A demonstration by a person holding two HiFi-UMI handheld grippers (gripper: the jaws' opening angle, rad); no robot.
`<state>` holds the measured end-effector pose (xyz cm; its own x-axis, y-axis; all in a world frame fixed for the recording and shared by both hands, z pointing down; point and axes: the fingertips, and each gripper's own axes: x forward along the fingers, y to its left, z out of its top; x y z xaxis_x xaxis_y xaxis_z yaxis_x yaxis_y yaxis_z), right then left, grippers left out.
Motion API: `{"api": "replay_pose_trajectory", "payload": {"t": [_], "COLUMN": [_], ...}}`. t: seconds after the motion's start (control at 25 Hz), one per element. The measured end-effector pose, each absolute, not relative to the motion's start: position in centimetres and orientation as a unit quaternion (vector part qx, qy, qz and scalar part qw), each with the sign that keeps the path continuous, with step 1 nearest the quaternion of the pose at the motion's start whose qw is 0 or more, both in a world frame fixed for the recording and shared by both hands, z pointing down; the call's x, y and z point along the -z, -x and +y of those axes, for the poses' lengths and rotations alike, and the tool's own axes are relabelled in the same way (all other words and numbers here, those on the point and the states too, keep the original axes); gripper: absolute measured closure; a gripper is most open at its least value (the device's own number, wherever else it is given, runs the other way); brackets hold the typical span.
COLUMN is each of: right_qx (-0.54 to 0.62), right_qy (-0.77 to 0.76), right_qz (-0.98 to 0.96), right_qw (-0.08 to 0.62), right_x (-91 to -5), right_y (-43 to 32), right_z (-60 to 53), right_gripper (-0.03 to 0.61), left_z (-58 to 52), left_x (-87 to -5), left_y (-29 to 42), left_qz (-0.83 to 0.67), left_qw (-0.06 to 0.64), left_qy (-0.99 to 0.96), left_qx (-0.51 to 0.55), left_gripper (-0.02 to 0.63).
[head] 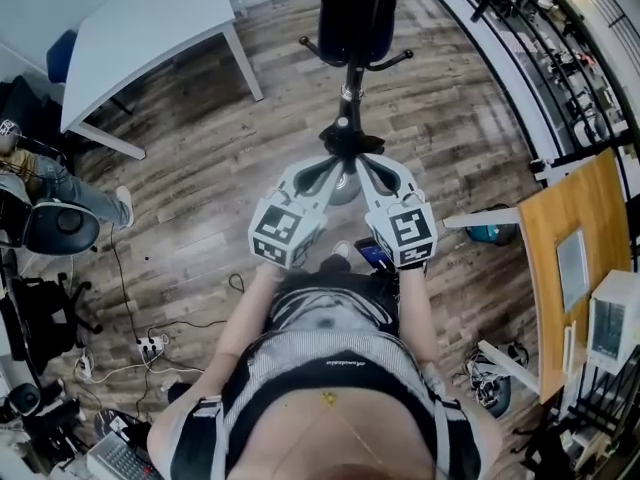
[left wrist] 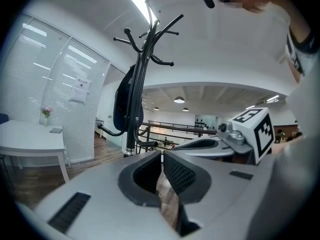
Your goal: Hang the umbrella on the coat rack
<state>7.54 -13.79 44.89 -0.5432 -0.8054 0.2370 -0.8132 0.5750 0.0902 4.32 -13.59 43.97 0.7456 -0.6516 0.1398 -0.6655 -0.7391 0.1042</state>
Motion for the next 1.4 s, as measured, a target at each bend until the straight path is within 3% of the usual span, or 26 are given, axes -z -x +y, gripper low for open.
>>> {"api": "replay_pose_trajectory", "payload": {"t": [0.56,1.4], "right_qx": [-0.015,0.021], "right_qy": [-0.510,-0.559], "right_qz": [-0.853,-0.825], "right_qw": [0.109,0.079], "right_x": [-42.2,-38.7], "right_y": [-2.7,-1.8], "right_z": [-6.4,4.4], "right_gripper": [0.581,0.581], "left_z": [-7.1,4.5], "left_x": [-40.9,-38.2], "left_y": [0.8,0.1], "left_qz": [-0.314,-0.251], "left_qw": [0.079,0.047], "left_qy": [-0.946,-0.967], "left_qx": [-0.024,0.004], "left_gripper": [0.601,0.603]}}
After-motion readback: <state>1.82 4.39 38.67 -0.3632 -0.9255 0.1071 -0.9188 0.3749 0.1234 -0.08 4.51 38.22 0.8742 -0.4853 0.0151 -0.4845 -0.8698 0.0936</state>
